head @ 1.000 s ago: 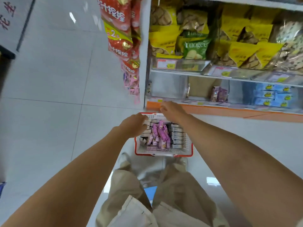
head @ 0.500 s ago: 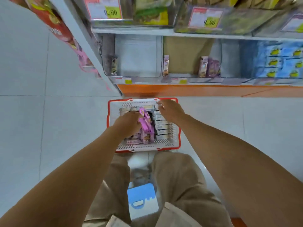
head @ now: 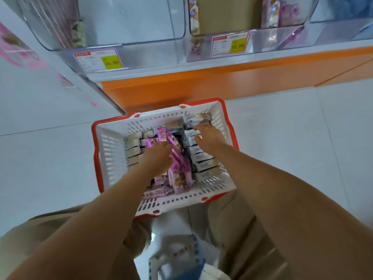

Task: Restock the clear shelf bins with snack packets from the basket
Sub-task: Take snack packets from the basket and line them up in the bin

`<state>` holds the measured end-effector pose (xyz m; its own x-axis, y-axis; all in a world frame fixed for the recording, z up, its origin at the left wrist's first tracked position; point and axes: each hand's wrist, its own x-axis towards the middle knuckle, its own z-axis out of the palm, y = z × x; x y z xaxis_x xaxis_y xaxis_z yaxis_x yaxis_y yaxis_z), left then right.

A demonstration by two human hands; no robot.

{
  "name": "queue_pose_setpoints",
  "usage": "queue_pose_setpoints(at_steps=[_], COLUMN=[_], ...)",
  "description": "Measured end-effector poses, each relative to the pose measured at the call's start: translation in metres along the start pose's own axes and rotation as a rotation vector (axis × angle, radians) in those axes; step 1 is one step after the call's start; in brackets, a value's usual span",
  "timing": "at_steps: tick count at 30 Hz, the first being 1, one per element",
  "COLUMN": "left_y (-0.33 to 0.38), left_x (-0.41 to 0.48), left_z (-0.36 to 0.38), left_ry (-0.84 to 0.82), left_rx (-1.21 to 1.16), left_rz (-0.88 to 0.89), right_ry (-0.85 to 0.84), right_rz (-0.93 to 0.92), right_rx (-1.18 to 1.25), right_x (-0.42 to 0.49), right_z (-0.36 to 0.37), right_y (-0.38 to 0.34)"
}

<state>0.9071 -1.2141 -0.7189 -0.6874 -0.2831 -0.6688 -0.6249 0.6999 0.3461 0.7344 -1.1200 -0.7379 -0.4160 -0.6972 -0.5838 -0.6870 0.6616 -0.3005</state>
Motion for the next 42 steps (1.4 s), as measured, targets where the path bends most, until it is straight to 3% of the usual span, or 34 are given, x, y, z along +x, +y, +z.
queue_pose_setpoints(at_steps=[10, 15, 18, 23, 26, 29, 32, 34, 39, 42], left_y=[-0.028, -0.032, -0.036, -0.035, -0.035, -0.028, -0.016, -0.011, -0.007, -0.008], left_x=[0.046, 0.042, 0.039, 0.034, 0.032, 0.022, 0.004, -0.008, -0.031, -0.045], left_z=[0.067, 0.075, 0.072, 0.056, 0.048, 0.037, 0.026, 0.024, 0.026, 0.029], left_ry=[0.077, 0.095, 0.059, 0.098, 0.197, 0.316, 0.310, 0.274, 0.304, 0.432], left_rx=[0.103, 0.077, 0.058, -0.005, -0.218, -0.673, -1.214, -1.406, -1.426, -1.238], left_rz=[-0.007, 0.010, 0.025, 0.024, 0.013, 0.003, -0.063, -0.041, 0.025, 0.030], right_ry=[0.074, 0.158, 0.240, 0.378, 0.338, 0.296, 0.281, 0.271, 0.232, 0.212], right_rz=[-0.045, -0.061, -0.097, -0.091, -0.043, -0.035, -0.021, -0.035, -0.086, -0.113], right_rx=[-0.207, -0.161, -0.050, 0.428, 0.728, 0.992, 1.160, 1.190, 1.269, 1.338], right_x=[0.034, 0.030, 0.026, 0.021, 0.016, 0.007, -0.005, -0.014, -0.037, -0.049], right_z=[0.067, 0.066, 0.057, 0.030, 0.022, 0.018, 0.015, 0.014, 0.012, 0.010], right_y=[0.028, 0.026, 0.023, 0.000, -0.014, -0.028, -0.040, -0.046, -0.053, -0.054])
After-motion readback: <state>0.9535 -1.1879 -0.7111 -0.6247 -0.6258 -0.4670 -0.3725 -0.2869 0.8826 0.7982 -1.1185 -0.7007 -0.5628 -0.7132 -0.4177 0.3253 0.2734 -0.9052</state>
